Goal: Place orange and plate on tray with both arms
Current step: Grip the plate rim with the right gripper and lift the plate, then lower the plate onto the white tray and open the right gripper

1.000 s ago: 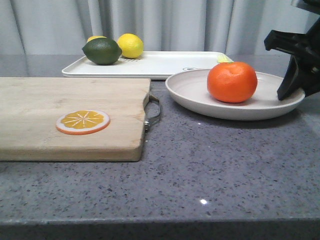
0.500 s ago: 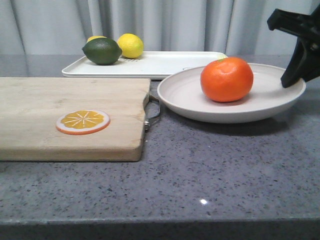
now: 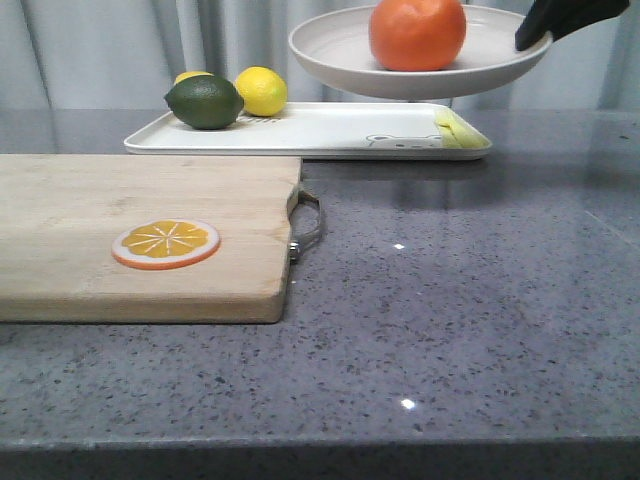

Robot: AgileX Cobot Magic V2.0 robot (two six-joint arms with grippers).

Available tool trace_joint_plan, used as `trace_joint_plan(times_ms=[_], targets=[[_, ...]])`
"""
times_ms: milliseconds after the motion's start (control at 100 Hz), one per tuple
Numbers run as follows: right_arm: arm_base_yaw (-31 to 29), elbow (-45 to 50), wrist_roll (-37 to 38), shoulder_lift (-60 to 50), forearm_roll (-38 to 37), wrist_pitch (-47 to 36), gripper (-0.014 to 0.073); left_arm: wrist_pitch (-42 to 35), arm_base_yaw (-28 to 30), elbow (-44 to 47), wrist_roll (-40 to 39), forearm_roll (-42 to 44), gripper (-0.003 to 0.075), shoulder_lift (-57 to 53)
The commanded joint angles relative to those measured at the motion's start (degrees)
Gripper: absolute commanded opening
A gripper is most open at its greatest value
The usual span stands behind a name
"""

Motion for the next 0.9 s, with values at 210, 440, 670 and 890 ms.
trace_joint_plan(times_ms=[210, 440, 670, 890], targets=[[-0.02, -20.59, -0.43, 13.69, 6.43, 2.41, -0.0067, -2.6, 0.12, -1.65, -0.46, -1.21, 0.0617, -0.46], [-0.02, -33.1, -0.43, 24.46, 6.66, 5.27, -0.0067, -2.6, 0.12, -1.65, -0.46, -1.21, 0.0617, -0.46], [0.03, -37.63, -0.43, 29.47, 8.1, 2.91, -0.0065, -2.6, 0.12, -1.65, -0.46, -1.21, 0.0617, -0.46], [0.03, -38.09, -0.43, 31.74, 8.86, 2.45, -0.0065, -2.6, 0.12, -1.65, -0.46, -1.21, 0.0617, -0.46]])
